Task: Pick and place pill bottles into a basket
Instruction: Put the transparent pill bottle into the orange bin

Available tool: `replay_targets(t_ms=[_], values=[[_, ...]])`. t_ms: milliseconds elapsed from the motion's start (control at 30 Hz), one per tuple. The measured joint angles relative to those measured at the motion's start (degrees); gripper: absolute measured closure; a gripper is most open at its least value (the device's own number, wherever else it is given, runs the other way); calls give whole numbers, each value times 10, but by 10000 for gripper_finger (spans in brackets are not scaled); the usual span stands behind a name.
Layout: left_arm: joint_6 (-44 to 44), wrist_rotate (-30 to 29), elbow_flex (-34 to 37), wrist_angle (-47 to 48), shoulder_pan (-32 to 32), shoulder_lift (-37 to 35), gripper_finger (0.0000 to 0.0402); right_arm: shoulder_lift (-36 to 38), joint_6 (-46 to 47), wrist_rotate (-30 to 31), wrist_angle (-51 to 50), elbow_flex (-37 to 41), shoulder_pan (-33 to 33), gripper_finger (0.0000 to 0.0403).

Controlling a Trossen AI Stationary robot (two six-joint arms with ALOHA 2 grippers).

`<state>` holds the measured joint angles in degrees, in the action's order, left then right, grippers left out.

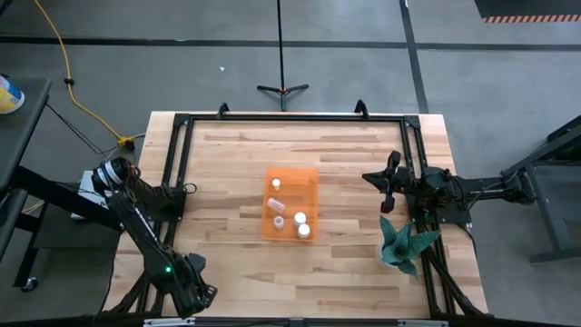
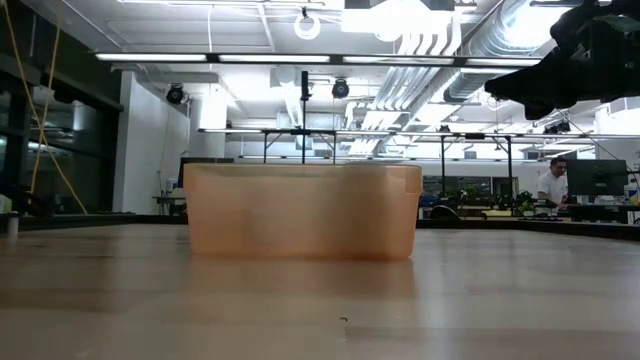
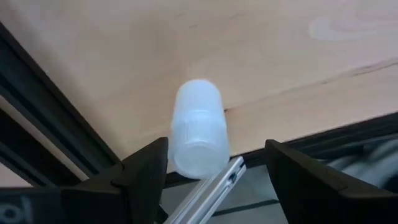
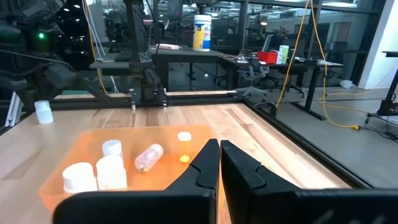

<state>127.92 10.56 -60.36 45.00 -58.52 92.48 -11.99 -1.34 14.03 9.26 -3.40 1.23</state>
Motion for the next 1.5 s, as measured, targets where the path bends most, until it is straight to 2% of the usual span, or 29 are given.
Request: replay_targets(t_ms=[400,633,767,1000,1100,1233,1333,1500], values=[[-3,7,0,1,0,16,103,0,-1,-10,0,0,0,396],[-46,8,0,-6,0,40,106,0,-1,-9,3,0,0,396],[-54,7,0,-14,0,41,136,0,-1,-9,5,0,0,396],[-92,6,0,-15,0,41,225,0,-1,-9,5,0,0,396],[-157,-9,0,-15,12,40,231,0,-2,-5,5,0,0,396],[-286,-84,0,5,54,25,231,0,-2,-4,5,0,0,396],[-406,-120,0,37,111,-9,226,0,-2,-3,5,0,0,396],[-672,-141,0,63,244,-69,217,0,0,-1,5,0,0,396]])
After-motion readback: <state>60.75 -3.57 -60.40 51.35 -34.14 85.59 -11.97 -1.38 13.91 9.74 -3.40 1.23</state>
